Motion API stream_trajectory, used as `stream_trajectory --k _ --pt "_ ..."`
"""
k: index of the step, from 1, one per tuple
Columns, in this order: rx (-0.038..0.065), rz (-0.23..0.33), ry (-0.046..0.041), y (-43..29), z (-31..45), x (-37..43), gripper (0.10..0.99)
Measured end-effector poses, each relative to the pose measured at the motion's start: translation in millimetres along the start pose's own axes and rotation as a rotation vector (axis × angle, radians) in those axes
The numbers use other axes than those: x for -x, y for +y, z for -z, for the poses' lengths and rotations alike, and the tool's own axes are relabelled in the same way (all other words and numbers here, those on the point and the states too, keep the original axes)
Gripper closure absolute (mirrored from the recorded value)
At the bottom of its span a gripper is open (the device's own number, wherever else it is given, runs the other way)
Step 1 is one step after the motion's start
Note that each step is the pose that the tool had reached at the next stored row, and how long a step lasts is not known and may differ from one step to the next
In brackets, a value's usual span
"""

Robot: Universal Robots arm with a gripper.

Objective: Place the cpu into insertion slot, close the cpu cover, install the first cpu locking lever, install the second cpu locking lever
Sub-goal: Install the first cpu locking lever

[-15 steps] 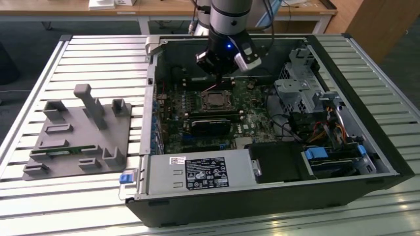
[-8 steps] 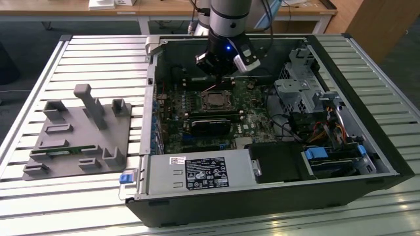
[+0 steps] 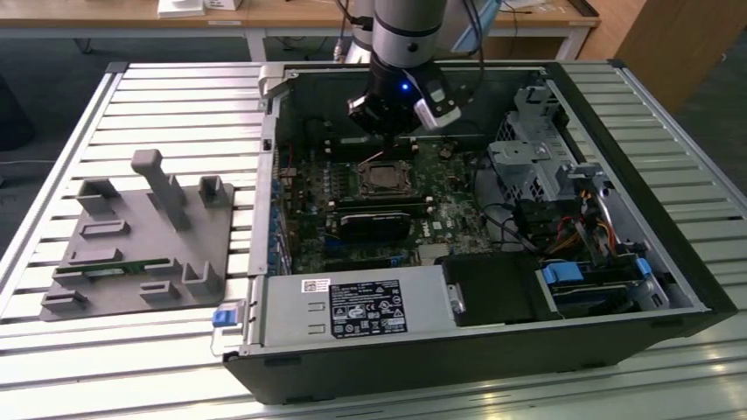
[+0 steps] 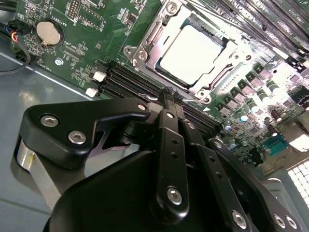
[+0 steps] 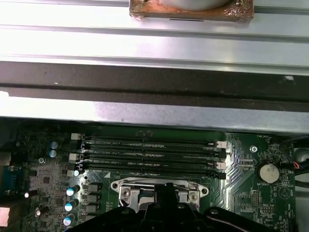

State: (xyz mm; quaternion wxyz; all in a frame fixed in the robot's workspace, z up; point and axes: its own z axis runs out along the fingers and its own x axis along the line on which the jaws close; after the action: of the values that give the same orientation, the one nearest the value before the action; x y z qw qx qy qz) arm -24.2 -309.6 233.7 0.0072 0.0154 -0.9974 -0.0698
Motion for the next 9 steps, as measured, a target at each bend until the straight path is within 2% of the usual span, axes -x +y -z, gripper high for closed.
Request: stream_trajectory --k 9 --pt "0.0 0.0 0.0002 1.9 -3.9 0.1 0.98"
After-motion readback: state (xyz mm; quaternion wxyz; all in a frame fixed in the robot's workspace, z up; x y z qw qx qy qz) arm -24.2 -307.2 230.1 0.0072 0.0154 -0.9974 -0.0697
